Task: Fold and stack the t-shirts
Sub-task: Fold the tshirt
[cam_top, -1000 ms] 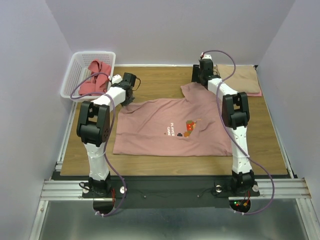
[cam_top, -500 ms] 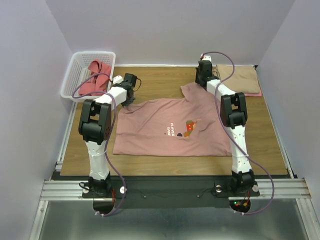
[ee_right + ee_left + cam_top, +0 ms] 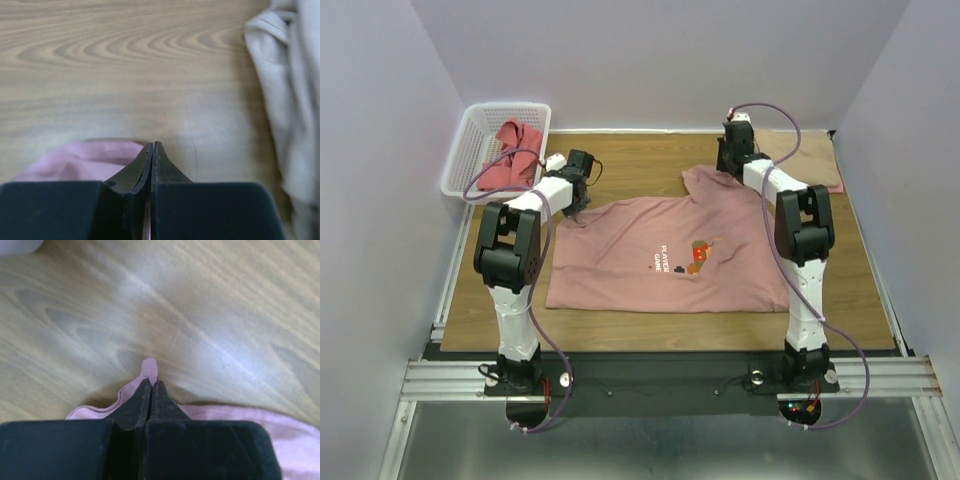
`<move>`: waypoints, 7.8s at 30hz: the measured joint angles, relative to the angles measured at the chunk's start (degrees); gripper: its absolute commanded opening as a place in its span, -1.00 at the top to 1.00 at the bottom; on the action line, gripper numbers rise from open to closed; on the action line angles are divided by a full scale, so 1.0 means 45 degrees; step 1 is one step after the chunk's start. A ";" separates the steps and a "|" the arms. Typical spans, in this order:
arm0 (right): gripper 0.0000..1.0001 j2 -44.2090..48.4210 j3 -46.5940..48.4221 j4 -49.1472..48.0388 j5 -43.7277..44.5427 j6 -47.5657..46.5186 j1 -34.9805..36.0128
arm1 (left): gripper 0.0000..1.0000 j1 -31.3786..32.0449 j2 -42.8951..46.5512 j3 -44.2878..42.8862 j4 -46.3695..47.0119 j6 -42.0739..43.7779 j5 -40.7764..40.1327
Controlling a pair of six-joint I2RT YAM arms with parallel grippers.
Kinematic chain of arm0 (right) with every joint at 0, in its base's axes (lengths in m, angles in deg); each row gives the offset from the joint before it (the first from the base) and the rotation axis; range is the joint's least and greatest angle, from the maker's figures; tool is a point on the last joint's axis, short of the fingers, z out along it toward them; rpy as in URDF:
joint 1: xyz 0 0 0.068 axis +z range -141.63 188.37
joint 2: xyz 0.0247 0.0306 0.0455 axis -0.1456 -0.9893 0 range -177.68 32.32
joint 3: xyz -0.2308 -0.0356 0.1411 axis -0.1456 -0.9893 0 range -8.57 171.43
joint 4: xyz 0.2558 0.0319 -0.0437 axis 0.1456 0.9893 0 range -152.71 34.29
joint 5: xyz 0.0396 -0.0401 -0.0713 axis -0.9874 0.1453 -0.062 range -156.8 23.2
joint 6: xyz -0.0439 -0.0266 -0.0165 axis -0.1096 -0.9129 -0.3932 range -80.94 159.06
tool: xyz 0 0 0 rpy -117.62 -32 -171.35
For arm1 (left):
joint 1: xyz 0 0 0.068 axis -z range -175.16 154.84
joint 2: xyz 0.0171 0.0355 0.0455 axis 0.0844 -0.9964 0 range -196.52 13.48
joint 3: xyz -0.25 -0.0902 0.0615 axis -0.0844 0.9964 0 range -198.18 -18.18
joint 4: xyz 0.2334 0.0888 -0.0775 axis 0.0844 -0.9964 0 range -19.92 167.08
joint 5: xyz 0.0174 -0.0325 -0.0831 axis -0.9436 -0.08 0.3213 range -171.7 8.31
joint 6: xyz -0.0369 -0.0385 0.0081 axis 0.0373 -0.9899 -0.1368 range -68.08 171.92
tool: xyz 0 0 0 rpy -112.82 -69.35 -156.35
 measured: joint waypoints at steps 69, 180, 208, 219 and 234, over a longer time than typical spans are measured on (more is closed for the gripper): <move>0.99 1.9428 -1.4931 0.4109 0.1005 0.5251 0.0005 | 1.00 0.0486 0.6096 0.7140 0.1025 -0.0291 -0.0675; -0.86 1.2288 -1.4207 0.3104 -0.6042 0.3633 0.1996 | -0.97 0.1545 0.5489 0.8140 0.5192 -0.0962 0.3308; -1.00 1.6587 -1.4965 0.4148 -0.6421 0.5153 0.3978 | -0.97 0.1545 0.5523 0.8179 0.5207 -0.1044 0.3293; -1.00 1.2007 -1.3279 0.4619 -0.2239 0.5382 0.3968 | -0.97 0.1545 0.5527 0.8174 0.5178 -0.0991 0.3288; -1.00 1.6305 -1.6257 0.4619 -0.5746 0.5610 0.3968 | -0.97 0.1549 0.5309 0.7397 0.3473 -0.0306 0.3104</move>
